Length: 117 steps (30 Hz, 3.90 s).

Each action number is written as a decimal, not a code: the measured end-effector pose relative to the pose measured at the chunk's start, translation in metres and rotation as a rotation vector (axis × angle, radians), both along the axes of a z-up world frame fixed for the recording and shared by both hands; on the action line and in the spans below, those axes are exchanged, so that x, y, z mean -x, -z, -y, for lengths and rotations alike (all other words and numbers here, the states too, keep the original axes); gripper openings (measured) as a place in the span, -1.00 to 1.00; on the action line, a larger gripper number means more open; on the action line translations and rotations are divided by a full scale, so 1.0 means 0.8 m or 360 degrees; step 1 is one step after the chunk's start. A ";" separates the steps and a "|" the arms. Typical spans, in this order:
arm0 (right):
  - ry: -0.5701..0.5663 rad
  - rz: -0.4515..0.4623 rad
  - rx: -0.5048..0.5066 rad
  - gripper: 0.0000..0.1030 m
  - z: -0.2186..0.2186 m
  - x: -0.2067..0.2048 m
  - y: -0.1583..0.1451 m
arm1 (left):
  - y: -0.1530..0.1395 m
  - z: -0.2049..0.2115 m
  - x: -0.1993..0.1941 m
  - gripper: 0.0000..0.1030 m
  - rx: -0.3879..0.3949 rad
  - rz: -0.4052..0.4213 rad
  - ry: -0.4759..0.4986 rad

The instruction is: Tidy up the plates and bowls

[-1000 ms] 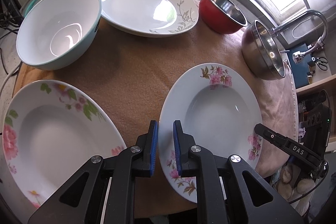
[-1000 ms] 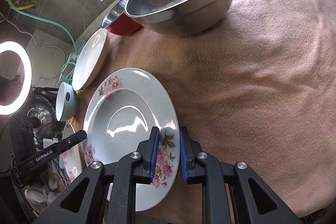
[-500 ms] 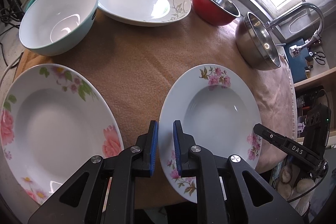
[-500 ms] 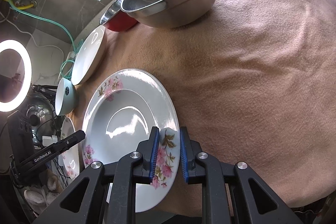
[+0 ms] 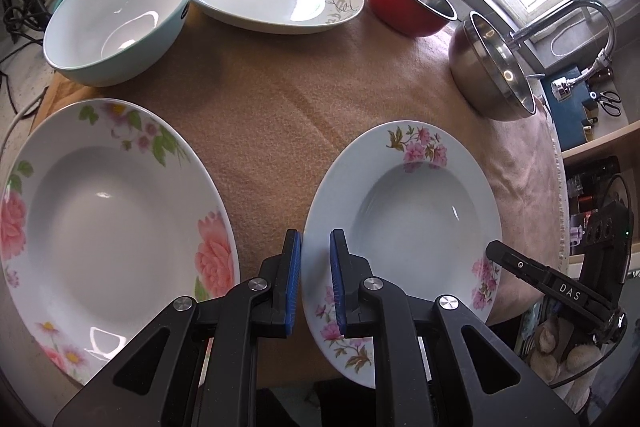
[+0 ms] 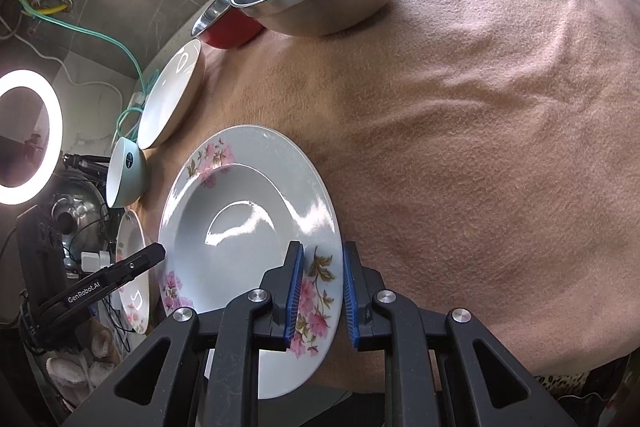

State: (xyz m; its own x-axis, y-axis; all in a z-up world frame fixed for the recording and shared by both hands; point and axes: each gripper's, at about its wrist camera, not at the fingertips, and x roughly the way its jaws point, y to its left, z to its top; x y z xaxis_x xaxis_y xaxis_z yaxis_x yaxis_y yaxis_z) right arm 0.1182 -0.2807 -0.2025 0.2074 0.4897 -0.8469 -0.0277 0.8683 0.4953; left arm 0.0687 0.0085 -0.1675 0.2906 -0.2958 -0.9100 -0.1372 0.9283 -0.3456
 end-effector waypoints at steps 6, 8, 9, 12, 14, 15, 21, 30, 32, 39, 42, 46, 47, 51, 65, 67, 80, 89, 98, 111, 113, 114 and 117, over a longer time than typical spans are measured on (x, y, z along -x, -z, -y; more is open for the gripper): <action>-0.0011 -0.0001 0.0002 -0.66 -0.003 0.007 -0.001 | 0.001 -0.001 0.004 -0.75 -0.0004 0.0001 -0.0010; -0.0012 -0.0007 -0.0002 -0.66 -0.003 0.009 0.001 | 0.001 -0.001 0.005 -0.75 -0.0006 0.0002 -0.0011; -0.0013 -0.0007 -0.0003 -0.66 -0.003 0.009 0.001 | 0.001 -0.002 0.005 -0.75 -0.0005 0.0002 -0.0014; -0.0012 -0.0009 -0.0006 -0.66 -0.003 0.011 0.002 | 0.002 -0.001 0.005 -0.75 -0.0009 0.0005 -0.0018; -0.0014 -0.0007 -0.0005 -0.66 -0.003 0.011 0.001 | 0.002 -0.001 0.006 -0.75 -0.0012 0.0008 -0.0022; -0.0015 -0.0006 -0.0003 -0.66 -0.003 0.011 0.001 | 0.002 0.000 0.006 -0.75 -0.0016 0.0008 -0.0022; -0.0021 0.0006 0.0006 -0.66 -0.004 0.011 0.000 | 0.002 0.002 0.005 -0.75 -0.0042 0.0018 -0.0021; -0.0025 0.0018 0.0028 -0.66 -0.004 0.013 0.000 | 0.001 0.003 0.005 -0.75 -0.0061 0.0031 -0.0019; -0.0032 0.0030 0.0043 -0.65 -0.006 0.014 -0.002 | -0.002 0.001 0.005 -0.75 -0.0062 0.0046 -0.0030; -0.0003 0.0058 0.0065 -0.65 0.000 0.016 -0.010 | -0.013 -0.007 0.009 -0.75 -0.0088 0.0087 -0.0060; 0.0009 0.0064 0.0069 -0.65 0.003 0.018 -0.013 | -0.017 -0.009 0.013 -0.75 -0.0080 0.0100 -0.0074; 0.0014 0.0083 0.0073 -0.64 0.002 0.021 -0.019 | -0.024 -0.012 0.020 -0.74 -0.0076 0.0121 -0.0090; 0.0011 0.0091 0.0073 -0.63 0.002 0.022 -0.021 | -0.026 -0.013 0.022 -0.74 -0.0069 0.0127 -0.0097; 0.0006 0.0162 0.0110 -0.61 -0.003 0.028 -0.035 | -0.035 -0.020 0.032 -0.74 -0.0058 0.0161 -0.0126; -0.0192 0.0440 0.0137 -0.35 -0.075 0.047 -0.080 | -0.049 -0.103 0.095 -0.63 -0.0064 0.0198 -0.0408; -0.0220 0.0467 0.0116 -0.35 -0.091 0.049 -0.083 | -0.048 -0.119 0.104 -0.63 -0.0063 0.0196 -0.0464; -0.0459 0.0466 0.0045 -0.35 -0.184 0.045 -0.080 | -0.034 -0.195 0.150 -0.63 -0.0088 0.0164 -0.0723; -0.0567 0.0371 0.0019 -0.35 -0.230 0.037 -0.062 | -0.019 -0.216 0.152 -0.62 -0.0107 0.0133 -0.0752; -0.0605 0.0317 0.0008 -0.35 -0.258 0.027 -0.044 | -0.008 -0.226 0.146 -0.62 -0.0072 0.0108 -0.0733; -0.0637 0.0262 0.0028 -0.40 -0.293 0.020 -0.021 | 0.002 -0.232 0.139 -0.62 -0.0048 0.0089 -0.0702; -0.0649 0.0249 0.0032 -0.43 -0.297 0.020 -0.017 | 0.003 -0.232 0.136 -0.62 -0.0040 0.0088 -0.0696; -0.0654 0.0242 0.0037 -0.47 -0.299 0.020 -0.016 | 0.004 -0.232 0.135 -0.62 -0.0039 0.0090 -0.0691; -0.0669 0.0226 0.0037 -0.54 -0.305 0.021 -0.011 | 0.007 -0.233 0.132 -0.62 -0.0024 0.0087 -0.0682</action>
